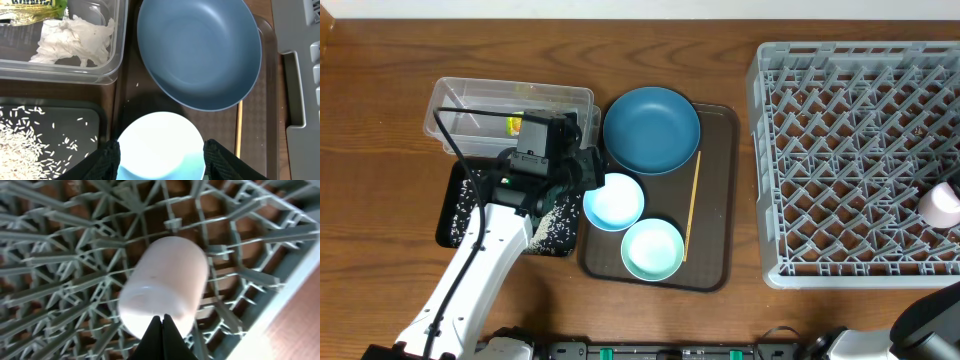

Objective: Sort waste into correct bins and load items into the dishwasher rack
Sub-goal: 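Lower the pink cup into the rack and open the right gripper, then move the right gripper back toward the brown tray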

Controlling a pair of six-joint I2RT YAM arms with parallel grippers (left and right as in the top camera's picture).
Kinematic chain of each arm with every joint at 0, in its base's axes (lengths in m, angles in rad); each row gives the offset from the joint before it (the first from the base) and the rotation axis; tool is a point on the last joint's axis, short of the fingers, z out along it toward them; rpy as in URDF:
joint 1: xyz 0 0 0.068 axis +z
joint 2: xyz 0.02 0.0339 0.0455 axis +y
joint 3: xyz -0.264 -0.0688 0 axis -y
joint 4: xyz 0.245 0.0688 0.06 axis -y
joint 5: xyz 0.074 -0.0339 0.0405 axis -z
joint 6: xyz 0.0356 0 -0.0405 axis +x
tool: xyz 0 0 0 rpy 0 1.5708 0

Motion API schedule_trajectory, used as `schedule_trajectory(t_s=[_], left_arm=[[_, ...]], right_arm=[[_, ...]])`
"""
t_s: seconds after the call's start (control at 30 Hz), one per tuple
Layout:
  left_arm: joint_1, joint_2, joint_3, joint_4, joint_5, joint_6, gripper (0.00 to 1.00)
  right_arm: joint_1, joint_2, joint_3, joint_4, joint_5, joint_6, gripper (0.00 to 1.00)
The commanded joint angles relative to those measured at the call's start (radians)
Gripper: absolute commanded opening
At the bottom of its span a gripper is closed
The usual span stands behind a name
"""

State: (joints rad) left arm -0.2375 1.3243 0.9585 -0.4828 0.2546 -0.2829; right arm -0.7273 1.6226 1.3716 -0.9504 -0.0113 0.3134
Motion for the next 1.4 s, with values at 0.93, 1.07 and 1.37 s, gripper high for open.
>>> schedule_trajectory(t_s=[0.93,1.07,1.37], left_arm=[[0.003,-0.005,0.011,-0.010,-0.014,0.017,0.57],[0.003,-0.005,0.011,-0.010,-0.014,0.017,0.57],[0.003,-0.005,0.011,-0.010,-0.014,0.017,0.63]], right_arm=[[-0.012,-0.001,-0.054,0.023,0.187,0.046,0.06],[-0.012,-0.001,-0.054,0.032,0.153,0.045,0.08],[-0.009,-0.015,-0.026,0.069,-0.227,-0.112,0.10]])
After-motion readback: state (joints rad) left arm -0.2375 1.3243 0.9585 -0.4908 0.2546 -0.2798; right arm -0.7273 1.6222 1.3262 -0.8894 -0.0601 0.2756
